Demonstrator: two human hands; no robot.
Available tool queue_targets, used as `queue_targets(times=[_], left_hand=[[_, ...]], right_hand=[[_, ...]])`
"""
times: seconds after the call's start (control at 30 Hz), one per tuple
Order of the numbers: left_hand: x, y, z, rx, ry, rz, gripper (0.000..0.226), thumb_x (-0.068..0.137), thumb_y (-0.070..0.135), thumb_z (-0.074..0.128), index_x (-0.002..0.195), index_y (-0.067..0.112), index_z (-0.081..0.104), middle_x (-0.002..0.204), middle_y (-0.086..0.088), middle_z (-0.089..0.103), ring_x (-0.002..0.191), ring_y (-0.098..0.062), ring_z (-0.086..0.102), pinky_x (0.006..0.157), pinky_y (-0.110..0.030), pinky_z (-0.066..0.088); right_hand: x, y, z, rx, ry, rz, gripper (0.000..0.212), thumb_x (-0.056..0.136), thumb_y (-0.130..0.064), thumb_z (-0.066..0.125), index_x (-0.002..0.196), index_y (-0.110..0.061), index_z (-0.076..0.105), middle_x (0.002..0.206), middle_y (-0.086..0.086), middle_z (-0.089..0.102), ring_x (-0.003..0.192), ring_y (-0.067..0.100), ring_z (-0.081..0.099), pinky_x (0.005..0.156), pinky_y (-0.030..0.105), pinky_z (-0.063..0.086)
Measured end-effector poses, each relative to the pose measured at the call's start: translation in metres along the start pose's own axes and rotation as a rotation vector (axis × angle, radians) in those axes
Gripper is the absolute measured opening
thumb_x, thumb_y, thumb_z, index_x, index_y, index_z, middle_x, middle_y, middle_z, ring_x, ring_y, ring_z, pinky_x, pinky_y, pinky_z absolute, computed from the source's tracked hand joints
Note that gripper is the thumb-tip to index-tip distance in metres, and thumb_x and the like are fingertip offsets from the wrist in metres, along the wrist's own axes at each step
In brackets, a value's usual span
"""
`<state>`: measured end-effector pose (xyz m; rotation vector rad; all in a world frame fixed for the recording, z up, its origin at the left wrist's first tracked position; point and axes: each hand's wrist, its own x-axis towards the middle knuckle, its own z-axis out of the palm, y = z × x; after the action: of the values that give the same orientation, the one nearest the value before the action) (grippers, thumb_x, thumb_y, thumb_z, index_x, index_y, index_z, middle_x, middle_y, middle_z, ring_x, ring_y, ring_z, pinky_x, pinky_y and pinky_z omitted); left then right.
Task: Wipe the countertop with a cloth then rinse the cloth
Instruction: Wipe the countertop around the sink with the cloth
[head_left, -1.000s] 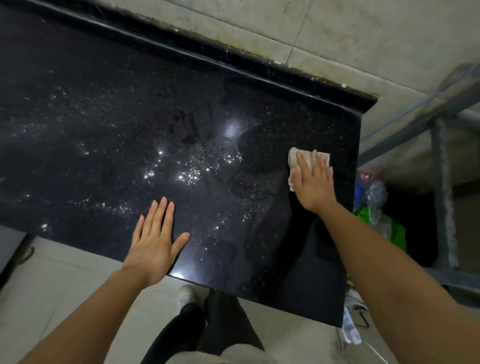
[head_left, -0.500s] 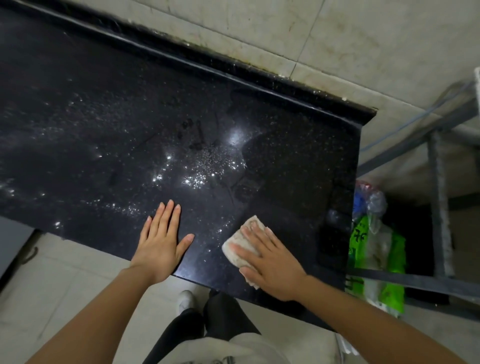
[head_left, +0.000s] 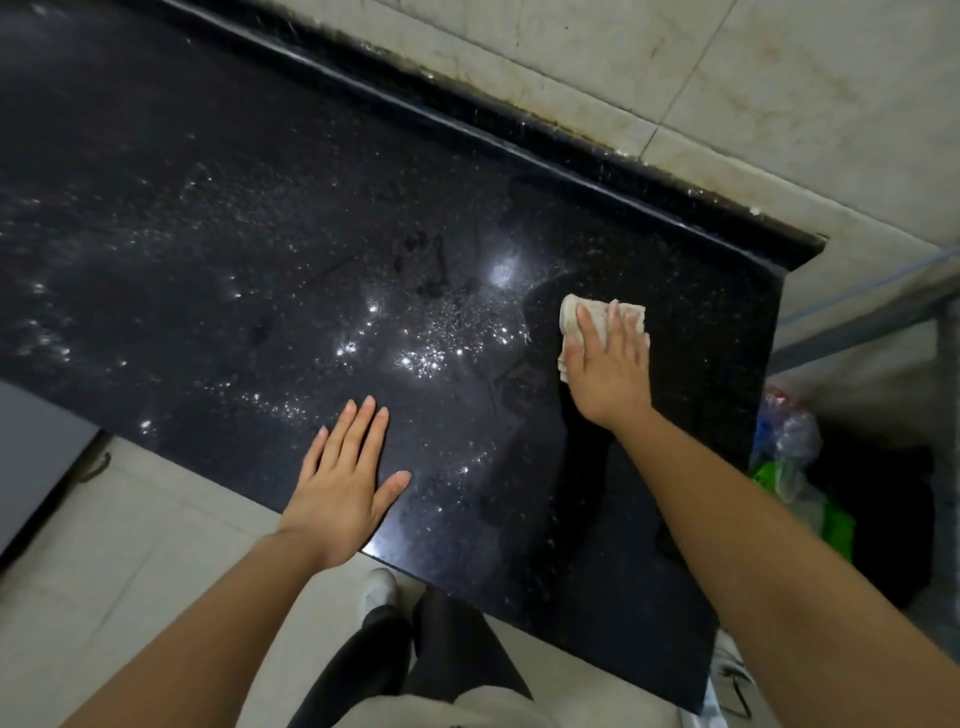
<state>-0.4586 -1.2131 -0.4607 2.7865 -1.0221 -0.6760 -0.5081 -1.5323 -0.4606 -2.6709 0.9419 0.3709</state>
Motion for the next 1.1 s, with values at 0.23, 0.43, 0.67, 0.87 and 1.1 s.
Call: queue_targets(times=[0.23, 0.43, 0.67, 0.87, 1.1], left_hand=[[0.000, 0.000, 0.000, -0.038, -0.009, 0.004, 0.079, 0.077, 0.069, -0.013, 0.142, 0.025, -0.025, 0.149, 0.010, -0.032, 0.134, -0.004, -0.037, 0.106, -0.023, -0.029], [-0.002, 0.000, 0.000, -0.083, -0.003, 0.013, 0.077, 0.079, 0.067, -0.012, 0.144, 0.026, -0.022, 0.150, 0.011, -0.031, 0.133, -0.003, -0.037, 0.108, -0.025, -0.025], [0.000, -0.001, 0.003, -0.044, 0.019, 0.002, 0.075, 0.080, 0.066, -0.013, 0.142, 0.026, -0.027, 0.149, 0.010, -0.035, 0.133, -0.004, -0.038, 0.104, -0.022, -0.032], [-0.001, -0.004, 0.010, -0.052, 0.066, 0.016, 0.074, 0.088, 0.065, -0.006, 0.148, 0.022, -0.013, 0.154, 0.006, -0.023, 0.137, -0.005, -0.031, 0.110, -0.026, -0.024], [0.001, -0.008, 0.012, 0.044, 0.066, 0.011, 0.068, 0.098, 0.058, 0.009, 0.151, 0.015, 0.004, 0.159, -0.001, 0.001, 0.144, -0.013, -0.015, 0.113, -0.030, -0.012]], right_hand=[[-0.081, -0.045, 0.043, -0.121, -0.051, -0.434, 0.054, 0.098, -0.051, 0.000, 0.150, -0.036, 0.001, 0.161, 0.010, 0.003, 0.148, 0.027, -0.006, 0.119, 0.043, -0.006], [-0.095, -0.005, 0.041, -0.312, -0.146, -1.030, 0.050, 0.102, -0.049, 0.013, 0.150, -0.036, 0.017, 0.160, 0.008, 0.011, 0.148, 0.025, 0.002, 0.118, 0.039, -0.001], [0.004, 0.011, -0.004, -0.221, -0.101, -0.388, 0.064, 0.092, -0.058, -0.004, 0.151, -0.033, -0.003, 0.160, 0.005, -0.013, 0.147, 0.021, -0.015, 0.119, 0.044, -0.007], [0.075, -0.007, -0.037, -0.036, -0.120, 0.046, 0.055, 0.101, -0.048, 0.009, 0.152, -0.035, -0.006, 0.159, 0.009, -0.018, 0.147, 0.026, -0.015, 0.117, 0.045, -0.011], [0.064, -0.029, -0.025, -0.023, -0.094, -0.099, 0.055, 0.100, -0.050, 0.008, 0.152, -0.036, -0.004, 0.160, 0.008, -0.017, 0.146, 0.026, -0.017, 0.115, 0.044, -0.015]])
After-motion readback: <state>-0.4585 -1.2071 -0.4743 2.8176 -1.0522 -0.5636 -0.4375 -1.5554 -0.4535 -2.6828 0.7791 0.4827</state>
